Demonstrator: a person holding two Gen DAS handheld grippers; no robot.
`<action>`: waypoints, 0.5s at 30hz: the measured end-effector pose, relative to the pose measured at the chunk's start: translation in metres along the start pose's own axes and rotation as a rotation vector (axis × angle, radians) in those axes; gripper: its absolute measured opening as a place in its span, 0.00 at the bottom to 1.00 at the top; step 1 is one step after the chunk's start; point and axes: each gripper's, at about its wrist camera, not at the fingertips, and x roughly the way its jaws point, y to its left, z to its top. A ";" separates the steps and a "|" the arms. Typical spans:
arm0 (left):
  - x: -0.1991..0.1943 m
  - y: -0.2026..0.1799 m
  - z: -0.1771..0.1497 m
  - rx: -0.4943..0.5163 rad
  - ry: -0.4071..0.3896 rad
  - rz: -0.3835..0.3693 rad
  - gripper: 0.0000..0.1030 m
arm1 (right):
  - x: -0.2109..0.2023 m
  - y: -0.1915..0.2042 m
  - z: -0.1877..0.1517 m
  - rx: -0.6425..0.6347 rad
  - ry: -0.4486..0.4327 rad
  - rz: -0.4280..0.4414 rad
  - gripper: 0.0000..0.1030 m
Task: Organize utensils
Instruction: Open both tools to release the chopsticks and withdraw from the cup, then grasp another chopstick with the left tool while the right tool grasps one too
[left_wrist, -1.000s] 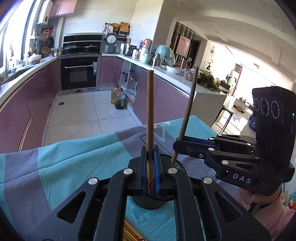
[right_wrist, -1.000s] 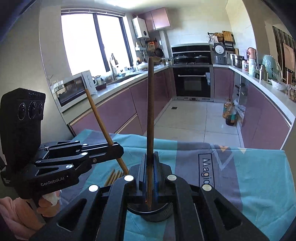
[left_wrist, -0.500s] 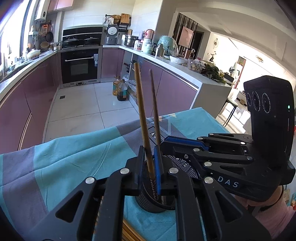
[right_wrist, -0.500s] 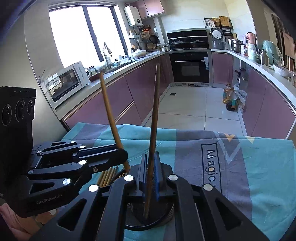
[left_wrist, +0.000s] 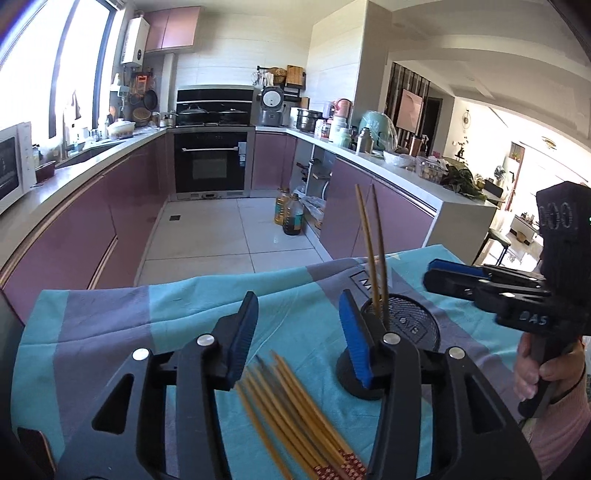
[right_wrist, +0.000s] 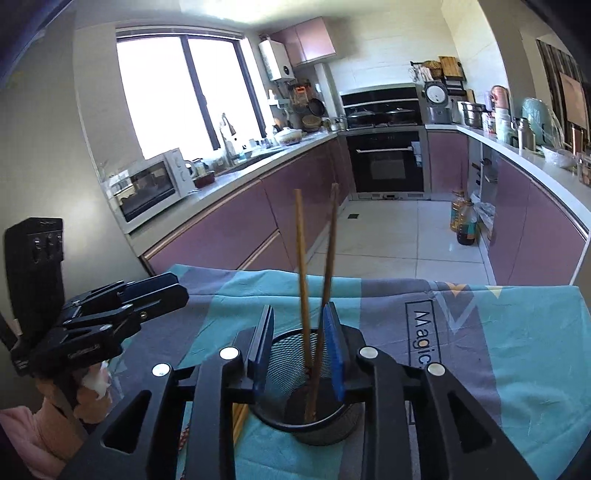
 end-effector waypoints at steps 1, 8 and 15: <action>-0.006 0.007 -0.005 -0.003 0.005 0.015 0.45 | -0.005 0.009 -0.004 -0.027 -0.002 0.020 0.29; -0.010 0.043 -0.062 -0.022 0.146 0.076 0.45 | 0.014 0.049 -0.047 -0.109 0.130 0.107 0.30; 0.010 0.047 -0.117 -0.025 0.266 0.064 0.45 | 0.062 0.050 -0.090 -0.040 0.303 0.085 0.29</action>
